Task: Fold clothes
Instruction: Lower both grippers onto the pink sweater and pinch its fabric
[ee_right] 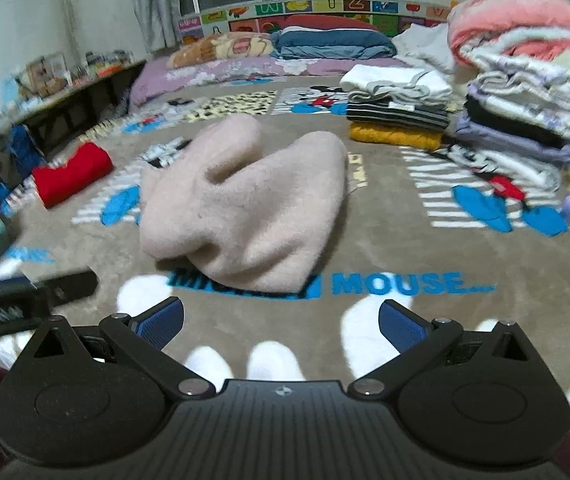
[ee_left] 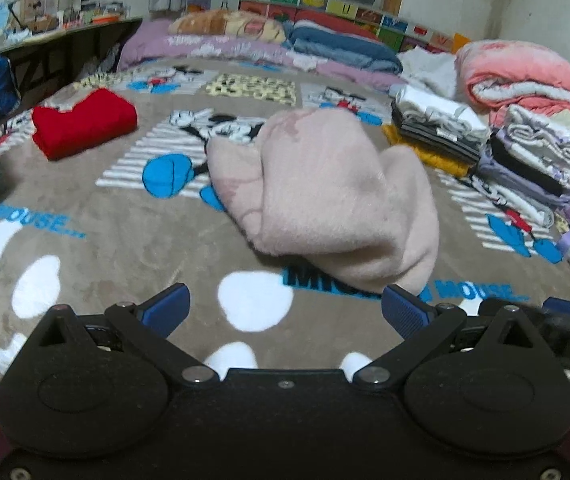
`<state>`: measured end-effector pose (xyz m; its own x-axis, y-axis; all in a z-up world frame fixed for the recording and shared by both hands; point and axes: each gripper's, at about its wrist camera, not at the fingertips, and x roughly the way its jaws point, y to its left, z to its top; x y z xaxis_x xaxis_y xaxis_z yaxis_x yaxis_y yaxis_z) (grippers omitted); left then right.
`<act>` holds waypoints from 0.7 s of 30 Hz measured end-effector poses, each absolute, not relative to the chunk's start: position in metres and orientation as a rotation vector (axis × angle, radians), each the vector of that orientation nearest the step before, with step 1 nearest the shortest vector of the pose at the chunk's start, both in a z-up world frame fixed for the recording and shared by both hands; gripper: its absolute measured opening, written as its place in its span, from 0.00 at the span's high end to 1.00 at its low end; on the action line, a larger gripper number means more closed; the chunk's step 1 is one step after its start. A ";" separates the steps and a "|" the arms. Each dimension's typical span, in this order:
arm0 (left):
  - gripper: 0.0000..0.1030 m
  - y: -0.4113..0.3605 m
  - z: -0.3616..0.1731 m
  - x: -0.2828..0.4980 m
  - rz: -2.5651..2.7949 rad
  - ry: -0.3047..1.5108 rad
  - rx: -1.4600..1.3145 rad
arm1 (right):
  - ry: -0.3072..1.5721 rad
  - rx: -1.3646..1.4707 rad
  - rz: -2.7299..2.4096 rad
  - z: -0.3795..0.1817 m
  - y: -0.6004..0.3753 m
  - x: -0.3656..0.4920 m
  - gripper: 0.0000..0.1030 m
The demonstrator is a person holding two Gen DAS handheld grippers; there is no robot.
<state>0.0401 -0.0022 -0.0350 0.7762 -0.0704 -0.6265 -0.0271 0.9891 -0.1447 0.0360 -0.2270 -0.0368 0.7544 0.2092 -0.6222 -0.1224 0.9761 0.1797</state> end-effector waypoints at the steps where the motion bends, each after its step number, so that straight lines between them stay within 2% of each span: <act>1: 0.00 -0.003 -0.038 0.043 -0.021 0.693 -0.148 | 0.691 0.156 0.192 -0.039 -0.230 0.039 0.00; 21: 0.00 0.001 -0.057 0.093 0.017 0.811 -0.147 | 0.533 0.428 0.363 -0.077 -0.277 0.111 0.00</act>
